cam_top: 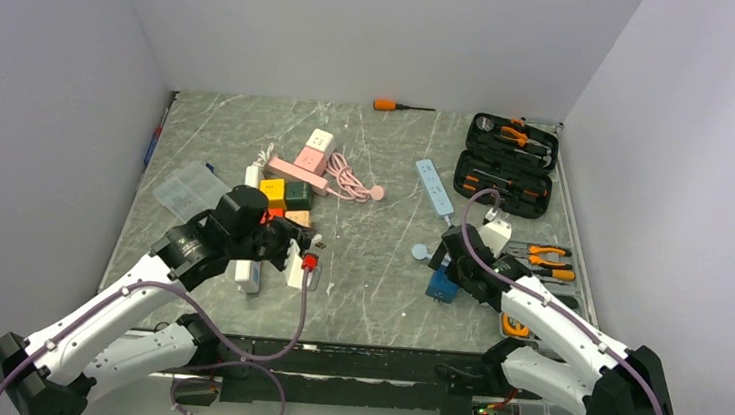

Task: Pull the plug off the socket
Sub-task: Place the plug at the center of the board.

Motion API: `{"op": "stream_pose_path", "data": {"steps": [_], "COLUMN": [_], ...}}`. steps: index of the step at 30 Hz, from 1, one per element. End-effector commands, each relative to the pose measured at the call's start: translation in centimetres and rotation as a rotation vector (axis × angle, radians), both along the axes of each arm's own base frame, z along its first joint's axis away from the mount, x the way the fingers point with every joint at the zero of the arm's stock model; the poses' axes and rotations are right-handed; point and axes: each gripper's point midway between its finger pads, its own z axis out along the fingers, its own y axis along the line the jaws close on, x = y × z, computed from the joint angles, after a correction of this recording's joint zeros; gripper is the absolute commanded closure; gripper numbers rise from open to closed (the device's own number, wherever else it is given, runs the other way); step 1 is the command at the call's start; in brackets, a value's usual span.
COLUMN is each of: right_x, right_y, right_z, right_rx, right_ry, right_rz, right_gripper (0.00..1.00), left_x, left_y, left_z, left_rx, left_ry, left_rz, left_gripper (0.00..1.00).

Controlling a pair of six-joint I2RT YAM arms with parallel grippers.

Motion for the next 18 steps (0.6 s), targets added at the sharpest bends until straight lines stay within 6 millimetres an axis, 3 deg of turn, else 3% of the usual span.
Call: {"op": "stream_pose_path", "data": {"steps": [1, 5, 10, 13, 18], "right_x": [1.2, 2.9, 5.6, 6.5, 6.4], "right_y": [-0.2, 0.1, 1.3, 0.0, -1.3], "right_z": [3.7, 7.4, 11.3, 12.3, 10.7], "right_rx": [-0.045, -0.084, -0.078, -0.143, -0.018], "right_ry": [-0.058, -0.123, -0.213, -0.241, -0.270], "right_rz": [0.039, 0.084, 0.125, 0.079, 0.029], "right_gripper": [0.00, 0.00, 0.00, 0.00, 0.00], "left_x": [-1.7, -2.1, -3.7, -5.0, -6.5], "left_y": [-1.7, -3.6, -8.2, -10.3, -11.5], "left_z": [0.8, 0.7, -0.6, -3.6, -8.2], "left_rx": [-0.083, -0.121, -0.107, -0.011, 0.195], "left_ry": [0.213, 0.343, 0.551, 0.575, 0.545], "left_rz": [0.011, 0.020, -0.032, -0.079, -0.125], "left_gripper": [1.00, 1.00, 1.00, 0.99, 0.99]}}
